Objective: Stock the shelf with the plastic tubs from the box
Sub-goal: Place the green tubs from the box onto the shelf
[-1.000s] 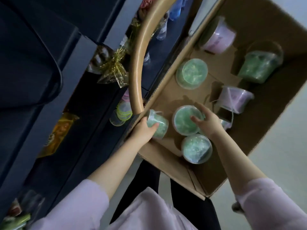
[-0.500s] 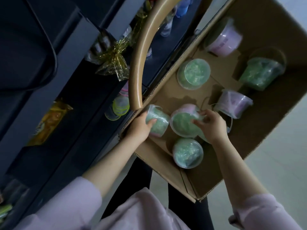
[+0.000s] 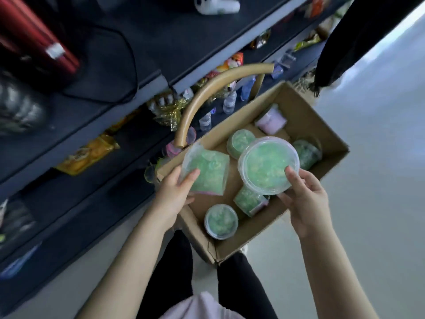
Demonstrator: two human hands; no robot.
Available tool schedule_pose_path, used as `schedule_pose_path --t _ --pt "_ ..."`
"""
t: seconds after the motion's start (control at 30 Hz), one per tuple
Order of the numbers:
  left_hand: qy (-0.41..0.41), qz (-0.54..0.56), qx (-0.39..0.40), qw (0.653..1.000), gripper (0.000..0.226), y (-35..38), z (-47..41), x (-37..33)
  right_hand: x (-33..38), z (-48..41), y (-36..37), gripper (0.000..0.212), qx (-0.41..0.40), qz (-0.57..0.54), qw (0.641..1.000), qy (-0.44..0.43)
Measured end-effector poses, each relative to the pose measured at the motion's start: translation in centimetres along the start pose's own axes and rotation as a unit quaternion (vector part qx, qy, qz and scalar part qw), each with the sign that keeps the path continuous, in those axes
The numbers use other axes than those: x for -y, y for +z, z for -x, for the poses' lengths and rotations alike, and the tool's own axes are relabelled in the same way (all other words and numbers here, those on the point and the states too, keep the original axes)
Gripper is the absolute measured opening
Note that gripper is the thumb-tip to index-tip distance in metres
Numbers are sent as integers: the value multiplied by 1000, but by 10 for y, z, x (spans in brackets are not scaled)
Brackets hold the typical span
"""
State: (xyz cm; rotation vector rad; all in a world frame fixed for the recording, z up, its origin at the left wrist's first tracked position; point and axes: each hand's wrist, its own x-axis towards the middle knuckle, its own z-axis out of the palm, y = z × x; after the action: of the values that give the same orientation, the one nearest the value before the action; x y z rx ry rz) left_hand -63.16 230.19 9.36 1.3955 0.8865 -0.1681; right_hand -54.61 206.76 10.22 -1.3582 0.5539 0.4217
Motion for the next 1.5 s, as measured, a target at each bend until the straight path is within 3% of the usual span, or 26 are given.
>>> schedule_pose_path --t 0.17,0.33,0.53,0.67,0.83,0.93,1.1,1.37,1.5 --pt "81 106 -84 988 15 -21 111 -55 79 84 7 25 72 -11 996 -49" --pt "215 88 -141 962 12 -67 184 -112 132 160 39 21 159 -32 981 -105" --pt "343 -4 -198 918 47 -154 255 -130 139 237 101 45 211 -22 964 -160" --pt "418 -45 -255 871 44 -224 299 -124 123 286 162 25 232 -8 953 -193" --pt "501 -120 -364 776 48 -298 334 -120 106 342 233 19 278 -2 940 -197" --pt "509 -209 -417 723 54 -332 346 -123 111 367 267 14 306 18 926 -220" --pt "498 -273 -474 673 56 -374 355 -144 139 390 324 17 352 60 894 -271" --pt "430 -354 -501 662 51 -431 310 -187 162 365 402 17 360 87 880 -298" --pt "395 -421 -509 639 51 -447 280 -215 176 341 444 24 369 104 880 -280"
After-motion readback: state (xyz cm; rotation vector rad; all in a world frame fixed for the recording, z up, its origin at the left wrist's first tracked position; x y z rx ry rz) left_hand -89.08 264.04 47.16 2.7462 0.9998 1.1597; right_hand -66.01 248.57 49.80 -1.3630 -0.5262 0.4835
